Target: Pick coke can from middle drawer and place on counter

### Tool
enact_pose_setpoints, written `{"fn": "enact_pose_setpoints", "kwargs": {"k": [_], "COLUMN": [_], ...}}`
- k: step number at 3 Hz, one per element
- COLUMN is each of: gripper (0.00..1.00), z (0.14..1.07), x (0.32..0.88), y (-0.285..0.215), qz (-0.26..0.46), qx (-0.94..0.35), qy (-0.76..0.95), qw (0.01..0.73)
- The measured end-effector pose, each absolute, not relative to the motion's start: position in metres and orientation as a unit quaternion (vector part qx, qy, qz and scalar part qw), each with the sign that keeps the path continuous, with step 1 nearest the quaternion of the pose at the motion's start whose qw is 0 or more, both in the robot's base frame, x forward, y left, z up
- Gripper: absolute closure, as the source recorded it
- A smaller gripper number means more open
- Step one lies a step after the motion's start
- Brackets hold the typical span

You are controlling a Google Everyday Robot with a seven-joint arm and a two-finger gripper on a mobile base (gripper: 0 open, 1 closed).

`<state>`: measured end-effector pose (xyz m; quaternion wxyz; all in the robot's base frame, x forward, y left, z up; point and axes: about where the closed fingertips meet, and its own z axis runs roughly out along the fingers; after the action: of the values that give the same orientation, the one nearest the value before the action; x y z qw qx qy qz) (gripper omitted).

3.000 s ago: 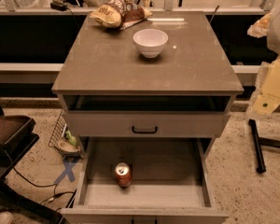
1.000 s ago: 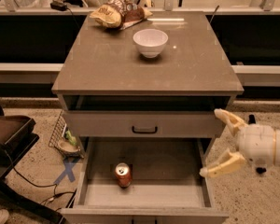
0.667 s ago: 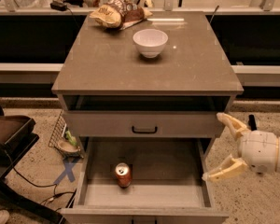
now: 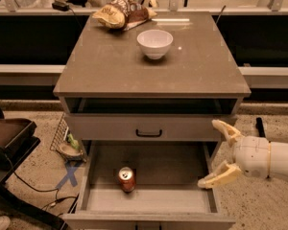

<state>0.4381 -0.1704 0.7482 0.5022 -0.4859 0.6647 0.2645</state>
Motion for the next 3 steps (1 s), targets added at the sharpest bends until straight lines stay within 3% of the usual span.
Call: {"fn": "enact_pose_setpoints", "kwargs": {"k": [3], "gripper": [0.0], "z": [0.583], "x": [0.444], "y": [-0.06], "qz": [0.389], "qx": [-0.436], "qy": [0.613], "qw": [0.532]}}
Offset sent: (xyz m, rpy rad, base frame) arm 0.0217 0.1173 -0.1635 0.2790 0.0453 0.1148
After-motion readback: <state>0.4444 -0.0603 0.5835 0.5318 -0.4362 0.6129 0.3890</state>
